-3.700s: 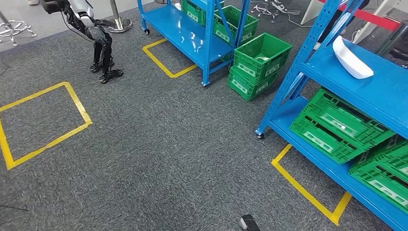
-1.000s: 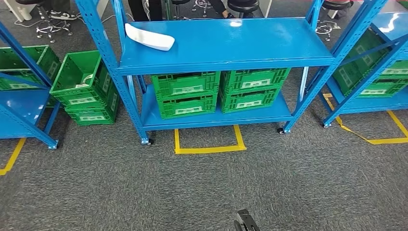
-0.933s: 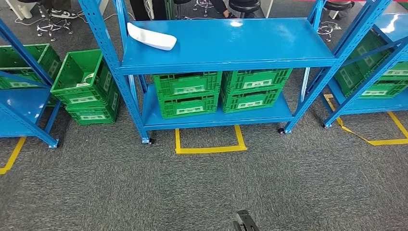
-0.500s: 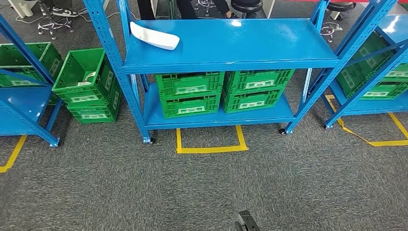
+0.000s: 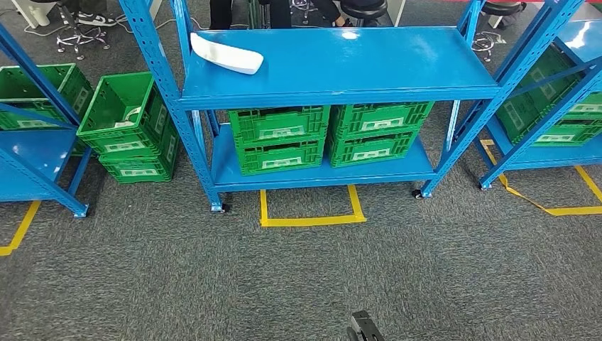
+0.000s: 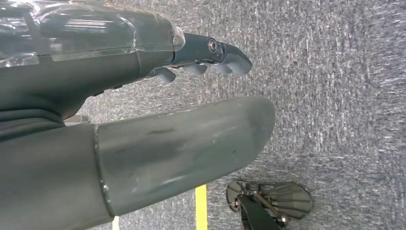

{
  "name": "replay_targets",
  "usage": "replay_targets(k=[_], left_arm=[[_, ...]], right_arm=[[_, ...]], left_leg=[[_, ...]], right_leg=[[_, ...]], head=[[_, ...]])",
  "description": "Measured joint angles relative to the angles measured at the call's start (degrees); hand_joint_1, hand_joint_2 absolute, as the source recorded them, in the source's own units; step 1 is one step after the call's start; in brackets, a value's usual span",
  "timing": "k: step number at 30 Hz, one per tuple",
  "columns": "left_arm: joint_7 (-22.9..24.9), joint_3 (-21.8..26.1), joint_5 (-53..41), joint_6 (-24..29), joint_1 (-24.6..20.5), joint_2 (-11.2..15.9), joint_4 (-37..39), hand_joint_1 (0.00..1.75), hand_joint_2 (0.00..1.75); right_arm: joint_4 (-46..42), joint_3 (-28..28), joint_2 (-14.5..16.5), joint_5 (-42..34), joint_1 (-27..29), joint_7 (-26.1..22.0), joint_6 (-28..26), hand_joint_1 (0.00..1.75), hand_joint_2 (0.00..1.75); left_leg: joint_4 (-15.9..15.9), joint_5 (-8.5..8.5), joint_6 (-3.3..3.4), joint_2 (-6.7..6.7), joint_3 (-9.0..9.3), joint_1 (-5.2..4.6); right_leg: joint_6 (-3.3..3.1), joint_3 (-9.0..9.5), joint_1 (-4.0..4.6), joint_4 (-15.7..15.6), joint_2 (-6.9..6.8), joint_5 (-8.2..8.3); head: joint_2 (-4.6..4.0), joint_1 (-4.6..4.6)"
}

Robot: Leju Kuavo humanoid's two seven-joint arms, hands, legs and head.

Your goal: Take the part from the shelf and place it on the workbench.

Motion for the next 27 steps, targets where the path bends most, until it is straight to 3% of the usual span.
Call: replay_targets(k=[2, 4, 5, 6, 7, 8, 9, 11, 19, 27], left_arm=[[0.4, 0.0, 0.0, 0.0, 0.0, 0.0, 0.0, 0.00, 0.00], [0.6, 0.0, 0.0, 0.0, 0.0, 0.0, 0.0, 0.00, 0.00], [0.7, 0.0, 0.0, 0.0, 0.0, 0.0, 0.0, 0.00, 0.00], [0.7, 0.0, 0.0, 0.0, 0.0, -0.1, 0.0, 0.00, 0.44], [0.7, 0.0, 0.0, 0.0, 0.0, -0.1, 0.0, 0.00, 0.87], [0.7, 0.0, 0.0, 0.0, 0.0, -0.1, 0.0, 0.00, 1.31], [0.7, 0.0, 0.0, 0.1, 0.0, -0.1, 0.0, 0.00, 1.75], [0.7, 0.0, 0.0, 0.2, 0.0, -0.1, 0.0, 0.00, 1.75], [3.4, -0.1, 0.1, 2.6, 0.0, -0.5, 0.0, 0.00, 1.75], [3.8, -0.3, 0.1, 3.3, 0.0, -0.5, 0.0, 0.00, 1.75]], right_arm=[[0.0, 0.0, 0.0, 0.0, 0.1, 0.1, 0.0, 0.00, 0.00], [0.0, 0.0, 0.0, 0.0, 0.1, 0.3, 0.1, 0.00, 0.87], [0.0, 0.1, 0.0, 0.0, 0.1, 0.4, 0.1, 0.00, 0.87], [0.0, 0.1, 0.0, 0.0, 0.1, 0.4, 0.1, 0.00, 0.87], [0.0, 0.3, 0.0, 0.0, 0.2, 0.5, 0.1, 0.00, 0.44], [0.0, 0.4, 0.0, -0.1, 0.2, 0.6, 0.2, 0.00, 0.44], [0.0, 0.5, 0.0, -0.2, 0.2, 0.7, 0.3, 0.00, 0.87], [0.0, 0.6, 0.0, -0.6, 0.2, 1.0, 0.5, 0.00, 1.75], [0.2, 1.1, 0.0, 1.4, 0.2, 5.6, -2.1, 0.00, 1.75], [0.2, 1.4, 0.0, 1.8, 0.2, 6.8, -2.4, 0.00, 1.75]], left_leg=[[0.0, 0.00, 0.00, 0.00, 0.00, 0.00], [0.0, 0.00, 0.00, 0.00, 0.00, 0.00], [0.0, 0.00, 0.00, 0.00, 0.00, -0.01], [0.0, 0.00, 0.00, -0.01, 0.00, -0.01], [0.0, 0.00, 0.00, -0.01, 0.00, -0.01], [0.0, 0.00, 0.00, -0.01, 0.00, -0.01], [0.0, 0.00, 0.00, -0.01, 0.00, -0.01], [0.0, 0.00, 0.00, -0.01, 0.00, -0.02], [0.0, 0.00, 0.00, -0.01, 0.00, -0.01], [0.0, 0.00, 0.00, -0.01, 0.01, -0.01]], right_leg=[[0.02, 0.01, 0.00, 0.0, 0.00, -0.01], [0.04, 0.01, -0.01, 0.0, 0.00, -0.03], [0.05, 0.02, -0.01, 0.0, 0.00, -0.03], [0.05, 0.02, -0.01, 0.0, 0.00, -0.03], [0.05, 0.02, -0.01, 0.0, 0.00, -0.03], [0.05, 0.02, -0.02, 0.0, 0.00, -0.03], [0.05, 0.02, -0.02, 0.0, 0.00, -0.03], [0.05, 0.02, -0.02, 0.0, 0.00, -0.03], [0.05, 0.03, -0.02, 0.0, 0.00, -0.03], [0.05, 0.03, -0.01, 0.0, 0.00, -0.03]], head=[[-0.01, 0.00], [0.00, 0.00], [0.00, 0.00], [0.00, 0.00], [0.01, 0.00], [0.00, 0.00], [0.00, 0.00], [-0.01, 0.00], [-0.01, 0.00], [0.00, -0.01]])
